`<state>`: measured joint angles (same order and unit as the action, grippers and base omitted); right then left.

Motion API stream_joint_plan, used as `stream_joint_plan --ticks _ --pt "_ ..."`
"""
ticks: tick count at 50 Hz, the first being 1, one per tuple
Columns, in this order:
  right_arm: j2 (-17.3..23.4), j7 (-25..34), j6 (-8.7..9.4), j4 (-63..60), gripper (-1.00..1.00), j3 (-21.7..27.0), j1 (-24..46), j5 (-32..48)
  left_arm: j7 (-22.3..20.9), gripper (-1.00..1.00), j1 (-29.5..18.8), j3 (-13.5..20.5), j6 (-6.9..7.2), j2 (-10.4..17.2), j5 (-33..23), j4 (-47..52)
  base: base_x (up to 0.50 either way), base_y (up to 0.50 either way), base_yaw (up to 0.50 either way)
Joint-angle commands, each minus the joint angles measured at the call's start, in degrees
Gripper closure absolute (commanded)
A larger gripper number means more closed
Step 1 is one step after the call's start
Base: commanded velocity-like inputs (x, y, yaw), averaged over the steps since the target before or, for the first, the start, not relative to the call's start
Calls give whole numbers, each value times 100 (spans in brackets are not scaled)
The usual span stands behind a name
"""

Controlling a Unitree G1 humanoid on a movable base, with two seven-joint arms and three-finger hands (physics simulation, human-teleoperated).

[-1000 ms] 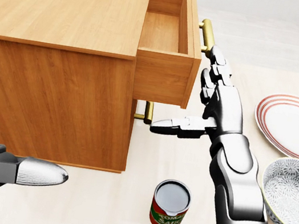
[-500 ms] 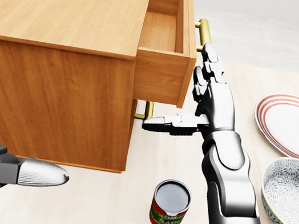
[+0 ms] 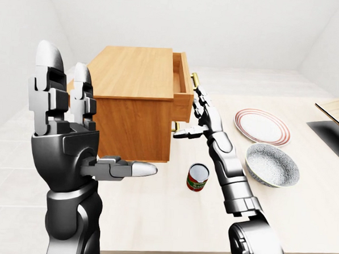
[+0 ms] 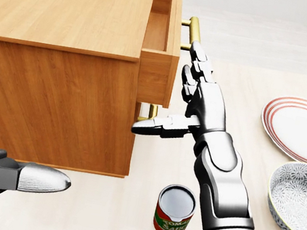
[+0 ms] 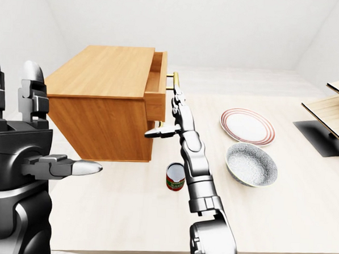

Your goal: Close the top drawer of the cabinet.

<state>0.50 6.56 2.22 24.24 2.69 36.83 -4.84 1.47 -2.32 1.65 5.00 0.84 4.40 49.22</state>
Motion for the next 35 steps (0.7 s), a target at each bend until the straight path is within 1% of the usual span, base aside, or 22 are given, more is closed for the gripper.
stream_joint_plan --ticks 1,5,8,10,15,19,27,29,35 --pt "-179 144 -99 2353 -100 -155 1478 11 0 -100 -12 -19 0 -4 -1 -29 1 0 1" --pt "-196 117 -147 2472 -100 -150 1560 27 3 -100 -18 -24 0 -3 -3 -22 1 0 0" --pt "-242 123 -279 2695 -100 -143 1666 18 -1 -100 -11 -24 0 -2 -1 -16 0 0 0" --pt "-259 145 -336 2812 -100 -118 1732 -9 -20 -100 19 -5 0 1 6 -56 1 0 1" --pt "-264 164 -390 2918 -100 -118 1787 -6 -18 -100 18 -1 0 -2 13 -24 0 0 0" --pt "-279 151 -342 2854 -100 -126 1774 -9 -30 -100 46 -21 0 0 3 -59 0 0 0" --pt "-320 169 -425 3029 -100 -125 1870 -13 -24 -100 30 -25 0 -1 -2 -36 0 0 0" --pt "-340 179 -474 3108 -100 -128 1898 -11 -30 -100 25 -21 0 1 0 -42 0 0 0" --pt "-359 194 -519 3182 -100 -128 1917 -5 -21 -100 4 -2 0 -2 18 -4 0 0 0"
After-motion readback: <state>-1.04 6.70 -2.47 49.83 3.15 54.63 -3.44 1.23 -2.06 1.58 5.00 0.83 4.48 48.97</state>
